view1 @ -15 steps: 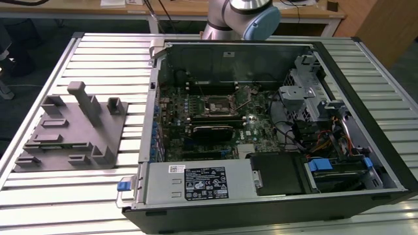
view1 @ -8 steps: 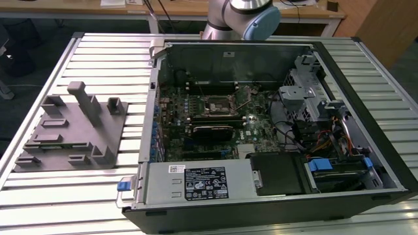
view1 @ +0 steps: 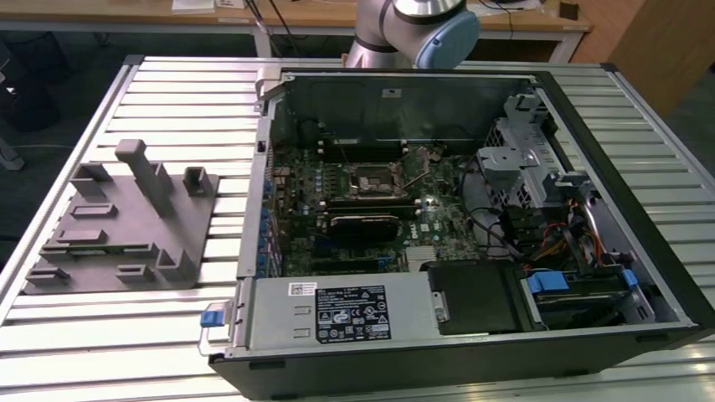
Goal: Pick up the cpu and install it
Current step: 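Pick up the cpu and move it towards the insertion slot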
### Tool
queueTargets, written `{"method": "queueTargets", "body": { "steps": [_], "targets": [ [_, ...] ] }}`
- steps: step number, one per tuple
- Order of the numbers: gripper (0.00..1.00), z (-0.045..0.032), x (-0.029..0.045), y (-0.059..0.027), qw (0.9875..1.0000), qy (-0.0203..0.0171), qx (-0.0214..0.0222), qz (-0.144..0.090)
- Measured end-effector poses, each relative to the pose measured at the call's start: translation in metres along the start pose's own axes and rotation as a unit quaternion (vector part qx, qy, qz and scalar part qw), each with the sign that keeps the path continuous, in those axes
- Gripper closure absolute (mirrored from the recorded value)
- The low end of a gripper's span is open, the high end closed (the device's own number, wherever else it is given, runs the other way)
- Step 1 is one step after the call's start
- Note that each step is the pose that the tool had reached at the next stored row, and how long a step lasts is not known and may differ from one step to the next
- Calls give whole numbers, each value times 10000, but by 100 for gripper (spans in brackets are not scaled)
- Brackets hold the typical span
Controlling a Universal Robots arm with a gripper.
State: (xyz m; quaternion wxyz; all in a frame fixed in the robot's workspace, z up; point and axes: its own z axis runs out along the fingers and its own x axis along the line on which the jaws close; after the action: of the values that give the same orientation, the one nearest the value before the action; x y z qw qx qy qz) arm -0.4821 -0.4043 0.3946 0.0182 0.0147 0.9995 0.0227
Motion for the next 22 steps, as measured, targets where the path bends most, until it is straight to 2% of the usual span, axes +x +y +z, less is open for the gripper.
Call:
{"method": "queueTargets", "body": {
  "steps": [16, 22],
  "targets": [
    [45, -128, -5, 6, 10000, -6, 0, 0],
    [45, -139, -5, 7, 10000, -6, 0, 0]
  ]
}}
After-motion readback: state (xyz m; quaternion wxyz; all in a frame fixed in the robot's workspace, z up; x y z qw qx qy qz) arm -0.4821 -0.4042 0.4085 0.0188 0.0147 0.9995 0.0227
